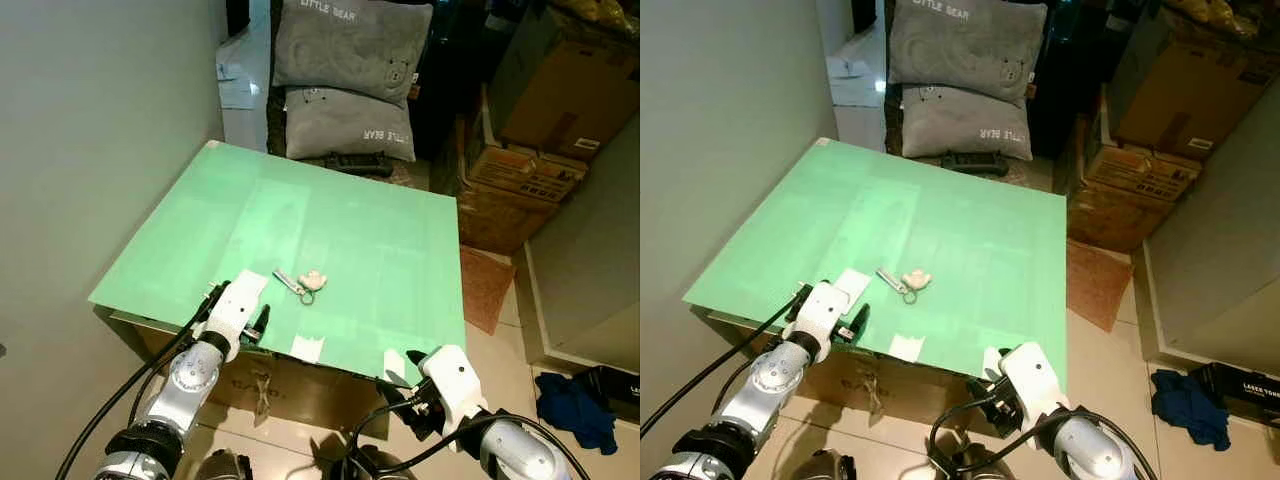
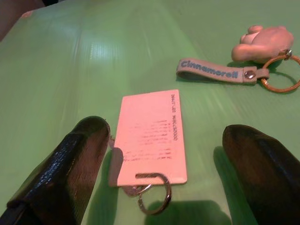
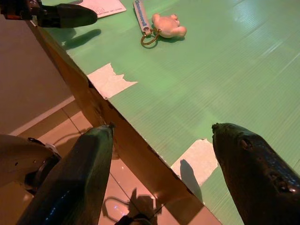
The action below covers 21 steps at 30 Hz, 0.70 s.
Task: Hang keys on a hook
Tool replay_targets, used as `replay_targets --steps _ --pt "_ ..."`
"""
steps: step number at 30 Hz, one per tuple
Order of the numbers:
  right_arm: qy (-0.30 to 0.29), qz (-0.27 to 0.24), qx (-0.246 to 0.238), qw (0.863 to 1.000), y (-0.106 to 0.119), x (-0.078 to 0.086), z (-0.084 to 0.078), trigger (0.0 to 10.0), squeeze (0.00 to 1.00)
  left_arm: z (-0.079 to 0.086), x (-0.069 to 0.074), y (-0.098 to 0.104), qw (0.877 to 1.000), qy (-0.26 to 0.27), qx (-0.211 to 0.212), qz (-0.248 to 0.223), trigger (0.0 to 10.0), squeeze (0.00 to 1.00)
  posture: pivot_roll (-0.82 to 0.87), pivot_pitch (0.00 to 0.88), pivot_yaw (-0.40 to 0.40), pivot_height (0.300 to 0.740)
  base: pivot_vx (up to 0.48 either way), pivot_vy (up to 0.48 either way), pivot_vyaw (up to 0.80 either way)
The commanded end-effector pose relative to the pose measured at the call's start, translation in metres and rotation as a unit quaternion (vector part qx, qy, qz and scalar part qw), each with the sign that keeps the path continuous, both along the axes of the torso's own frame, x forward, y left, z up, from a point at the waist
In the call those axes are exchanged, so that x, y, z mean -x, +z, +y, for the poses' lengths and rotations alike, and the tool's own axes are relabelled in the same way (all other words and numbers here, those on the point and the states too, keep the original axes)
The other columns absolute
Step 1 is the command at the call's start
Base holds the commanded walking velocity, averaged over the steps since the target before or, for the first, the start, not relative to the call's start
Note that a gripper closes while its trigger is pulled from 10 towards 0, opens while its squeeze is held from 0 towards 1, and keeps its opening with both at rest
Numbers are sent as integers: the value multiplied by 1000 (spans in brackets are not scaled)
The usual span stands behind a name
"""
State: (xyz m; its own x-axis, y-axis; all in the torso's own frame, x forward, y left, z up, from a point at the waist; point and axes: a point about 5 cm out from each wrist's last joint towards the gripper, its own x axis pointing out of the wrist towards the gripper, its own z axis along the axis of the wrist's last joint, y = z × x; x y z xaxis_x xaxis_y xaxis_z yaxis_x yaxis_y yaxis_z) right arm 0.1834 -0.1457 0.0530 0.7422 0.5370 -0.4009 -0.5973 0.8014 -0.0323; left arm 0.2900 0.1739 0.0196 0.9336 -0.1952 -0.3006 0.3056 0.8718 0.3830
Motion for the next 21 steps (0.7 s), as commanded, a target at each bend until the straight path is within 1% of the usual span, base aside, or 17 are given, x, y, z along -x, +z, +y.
replay_targets --steps 1,5,6,7,9,13,21 --pt "2 -4 6 1000 2 0 -5 10000 0 4 7 -8 1000 7 0 13 10000 0 -99 145 -99 696 0 0 0" --pt "2 -2 7 1000 1 1 -6 10000 0 4 10 -10 1000 7 -2 17 10000 0 -97 145 -101 696 0 0 0" --pt "2 -2 8 1000 1 1 -6 10000 0 4 11 -12 1000 6 1 21 10000 0 -97 146 -103 696 0 0 0" --pt "4 -3 7 1000 2 0 -6 10000 0 4 13 -14 999 12 14 32 10000 0 -94 146 -105 696 0 0 0" --pt "7 -5 -1 1000 3 -1 -4 10000 0 4 13 -15 999 13 15 36 10000 0 -94 147 -106 696 0 0 0" --pt "10 -7 -3 1000 5 -3 -4 10000 0 3 14 -16 999 10 6 33 10000 0 -92 147 -109 696 0 0 0" --pt "11 -3 -2 1000 4 -4 -4 10000 0 0 19 -19 999 4 5 35 10000 0 -88 148 -113 696 0 0 0"
